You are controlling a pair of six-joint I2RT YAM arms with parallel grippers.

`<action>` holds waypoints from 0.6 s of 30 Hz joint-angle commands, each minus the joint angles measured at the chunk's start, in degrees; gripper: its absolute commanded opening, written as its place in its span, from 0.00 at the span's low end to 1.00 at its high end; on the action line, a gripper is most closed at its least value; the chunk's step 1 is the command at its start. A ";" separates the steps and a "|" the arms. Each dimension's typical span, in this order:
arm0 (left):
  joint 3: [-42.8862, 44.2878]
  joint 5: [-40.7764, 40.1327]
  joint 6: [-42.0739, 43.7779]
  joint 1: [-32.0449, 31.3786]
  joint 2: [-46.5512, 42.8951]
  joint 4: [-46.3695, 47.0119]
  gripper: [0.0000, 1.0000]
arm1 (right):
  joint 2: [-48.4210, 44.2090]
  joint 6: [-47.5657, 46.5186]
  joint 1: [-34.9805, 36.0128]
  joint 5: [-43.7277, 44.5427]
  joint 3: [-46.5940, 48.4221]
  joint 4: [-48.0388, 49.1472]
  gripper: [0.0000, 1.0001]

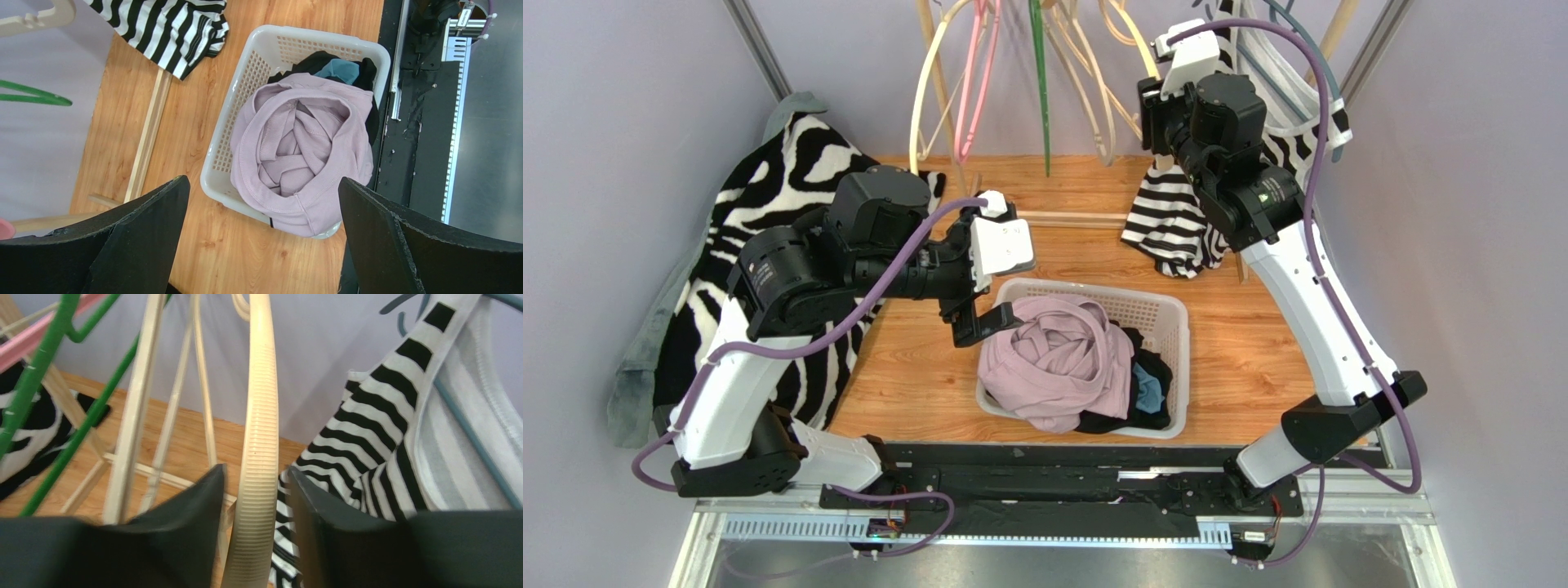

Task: Remove the tank top from the hanger
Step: Place the hanger at the clothesline, then move the hanger to the clothesline.

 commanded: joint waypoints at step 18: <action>0.09 -3.82 3.51 -0.03 -1.30 1.87 0.99 | -12.53 39.07 -44.10 -37.36 -11.31 18.36 0.97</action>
